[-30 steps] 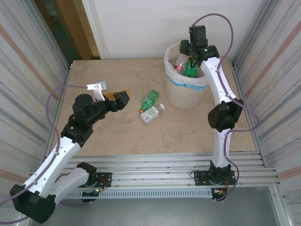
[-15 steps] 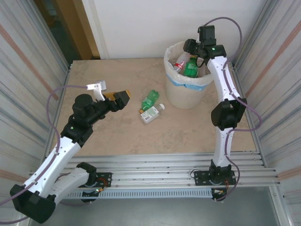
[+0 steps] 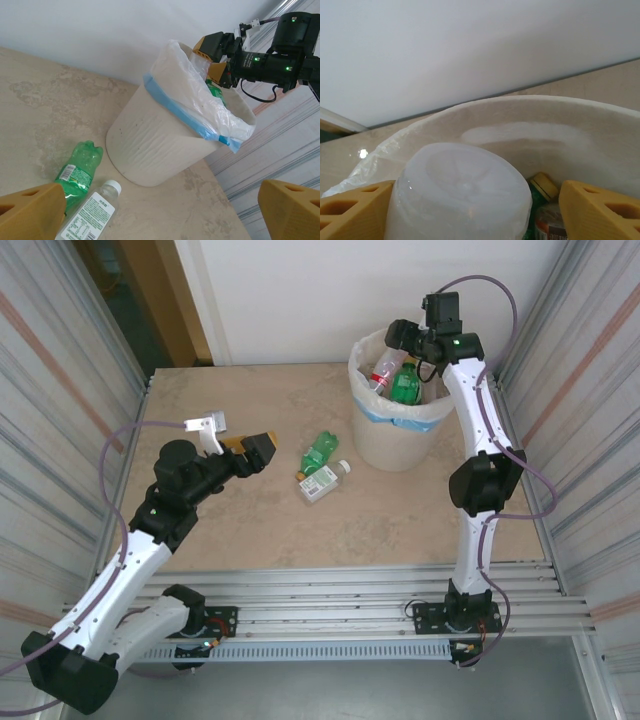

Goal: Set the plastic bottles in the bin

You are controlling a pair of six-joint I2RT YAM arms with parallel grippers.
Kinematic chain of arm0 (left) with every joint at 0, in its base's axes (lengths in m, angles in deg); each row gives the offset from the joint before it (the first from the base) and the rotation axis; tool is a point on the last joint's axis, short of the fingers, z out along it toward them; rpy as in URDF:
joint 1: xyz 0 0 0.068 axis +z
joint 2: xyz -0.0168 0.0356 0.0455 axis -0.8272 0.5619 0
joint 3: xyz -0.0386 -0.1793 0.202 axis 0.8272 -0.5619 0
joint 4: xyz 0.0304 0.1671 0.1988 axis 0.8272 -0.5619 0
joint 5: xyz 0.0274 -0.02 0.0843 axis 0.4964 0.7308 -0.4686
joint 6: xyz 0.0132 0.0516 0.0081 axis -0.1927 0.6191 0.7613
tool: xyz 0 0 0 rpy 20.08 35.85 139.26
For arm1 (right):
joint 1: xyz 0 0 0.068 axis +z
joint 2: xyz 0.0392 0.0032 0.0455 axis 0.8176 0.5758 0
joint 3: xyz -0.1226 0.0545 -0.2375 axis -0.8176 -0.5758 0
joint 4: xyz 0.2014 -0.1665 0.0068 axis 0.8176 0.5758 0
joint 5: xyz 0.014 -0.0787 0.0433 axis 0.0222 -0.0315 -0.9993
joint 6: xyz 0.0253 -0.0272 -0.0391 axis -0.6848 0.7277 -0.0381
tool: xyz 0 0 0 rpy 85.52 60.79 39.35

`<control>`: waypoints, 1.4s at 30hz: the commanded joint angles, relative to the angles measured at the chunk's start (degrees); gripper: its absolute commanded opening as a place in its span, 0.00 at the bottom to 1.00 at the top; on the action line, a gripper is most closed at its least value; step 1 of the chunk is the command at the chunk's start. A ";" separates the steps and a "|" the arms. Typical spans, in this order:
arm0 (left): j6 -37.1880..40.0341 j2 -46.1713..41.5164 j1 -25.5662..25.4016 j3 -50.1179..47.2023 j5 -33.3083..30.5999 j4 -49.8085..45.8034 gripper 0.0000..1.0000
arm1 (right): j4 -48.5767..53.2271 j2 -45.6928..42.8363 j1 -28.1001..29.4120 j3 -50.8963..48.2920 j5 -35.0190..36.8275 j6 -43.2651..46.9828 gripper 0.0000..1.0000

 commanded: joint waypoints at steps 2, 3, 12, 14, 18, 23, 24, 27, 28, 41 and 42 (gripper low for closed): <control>0.32 0.03 -0.31 0.00 1.07 1.42 0.99 | 2.10 -4.03 0.00 1.47 1.57 2.13 0.86; 0.58 0.10 -0.29 0.09 0.84 0.99 0.99 | 2.35 -4.48 0.06 1.41 1.51 2.41 0.87; 3.33 0.84 -0.25 1.58 -1.81 -3.59 0.99 | 0.60 -10.57 0.75 -2.54 -2.61 4.30 0.99; 4.09 1.27 -0.29 1.96 -2.54 -4.97 0.99 | 0.17 -12.52 1.06 -4.07 -2.98 4.56 1.00; 5.20 2.08 -0.29 2.15 -4.48 -6.70 0.99 | 0.26 -17.14 2.39 -8.19 -1.91 5.32 0.99; 5.94 3.56 -0.29 2.00 -5.65 -7.70 0.99 | 0.98 -24.34 6.11 -15.33 2.81 6.75 0.98; 6.08 3.74 -0.29 1.92 -5.91 -7.70 0.99 | 0.78 -25.98 6.90 -17.23 3.67 6.77 0.98; 5.98 3.97 -0.29 1.59 -6.44 -7.54 0.99 | -0.25 -30.96 9.20 -23.84 5.51 6.13 0.98; 5.84 3.94 -0.34 1.52 -6.53 -7.45 0.99 | -0.91 -32.67 10.12 -26.10 6.13 5.86 0.98; 5.25 -0.56 -0.29 -1.09 -11.50 -8.78 0.99 | -3.35 -43.98 29.11 -45.97 16.19 0.99 0.99; 5.29 -0.84 -0.23 -1.18 -12.20 -9.14 0.99 | -2.74 -43.32 30.69 -45.93 16.99 0.64 0.99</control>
